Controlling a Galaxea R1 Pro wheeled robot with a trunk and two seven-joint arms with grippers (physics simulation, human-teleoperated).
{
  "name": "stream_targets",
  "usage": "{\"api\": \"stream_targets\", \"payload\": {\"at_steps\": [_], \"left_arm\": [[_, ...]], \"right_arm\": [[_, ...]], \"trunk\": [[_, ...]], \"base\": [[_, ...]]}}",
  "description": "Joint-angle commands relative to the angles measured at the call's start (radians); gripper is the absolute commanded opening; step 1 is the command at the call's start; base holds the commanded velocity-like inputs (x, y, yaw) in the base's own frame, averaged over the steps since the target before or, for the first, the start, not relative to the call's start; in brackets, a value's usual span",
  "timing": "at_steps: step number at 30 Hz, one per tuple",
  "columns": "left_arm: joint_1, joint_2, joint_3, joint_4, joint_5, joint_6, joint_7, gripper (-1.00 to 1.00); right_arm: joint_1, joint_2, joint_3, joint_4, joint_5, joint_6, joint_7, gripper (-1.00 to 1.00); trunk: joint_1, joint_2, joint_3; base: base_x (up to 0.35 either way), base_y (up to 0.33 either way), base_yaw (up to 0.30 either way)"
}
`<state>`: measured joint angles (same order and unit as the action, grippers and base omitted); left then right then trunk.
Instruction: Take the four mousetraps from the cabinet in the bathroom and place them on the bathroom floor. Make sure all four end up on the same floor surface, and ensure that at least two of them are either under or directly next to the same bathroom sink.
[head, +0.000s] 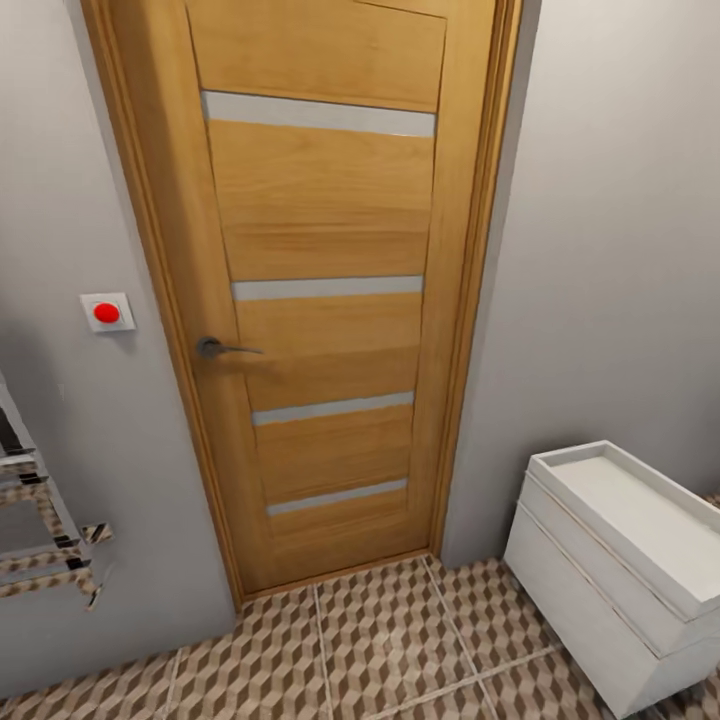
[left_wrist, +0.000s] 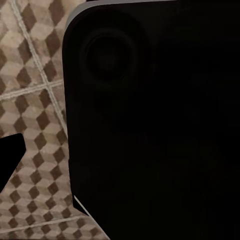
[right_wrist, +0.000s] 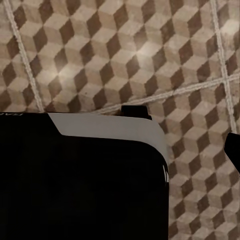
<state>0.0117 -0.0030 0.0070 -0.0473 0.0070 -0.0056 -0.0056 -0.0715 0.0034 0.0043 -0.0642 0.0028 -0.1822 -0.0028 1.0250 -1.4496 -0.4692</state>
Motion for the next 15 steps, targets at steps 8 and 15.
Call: {"api": "stream_targets", "payload": {"at_steps": [8,15], "left_arm": [[0.001,0.000,0.001,-0.002,0.001,-0.001,-0.001,1.00],[0.001,0.000,0.001,-0.002,0.001,-0.001,-0.001,1.00]], "right_arm": [[-0.001,-0.002,0.000,0.001,0.000,-0.003,0.000,1.00],[-0.001,-0.002,0.000,0.001,0.000,-0.003,0.000,1.00]], "trunk": [[0.000,0.000,-0.001],[0.000,0.000,-0.001]], "base": [[0.000,0.000,0.292],[0.000,0.000,0.293]]}}
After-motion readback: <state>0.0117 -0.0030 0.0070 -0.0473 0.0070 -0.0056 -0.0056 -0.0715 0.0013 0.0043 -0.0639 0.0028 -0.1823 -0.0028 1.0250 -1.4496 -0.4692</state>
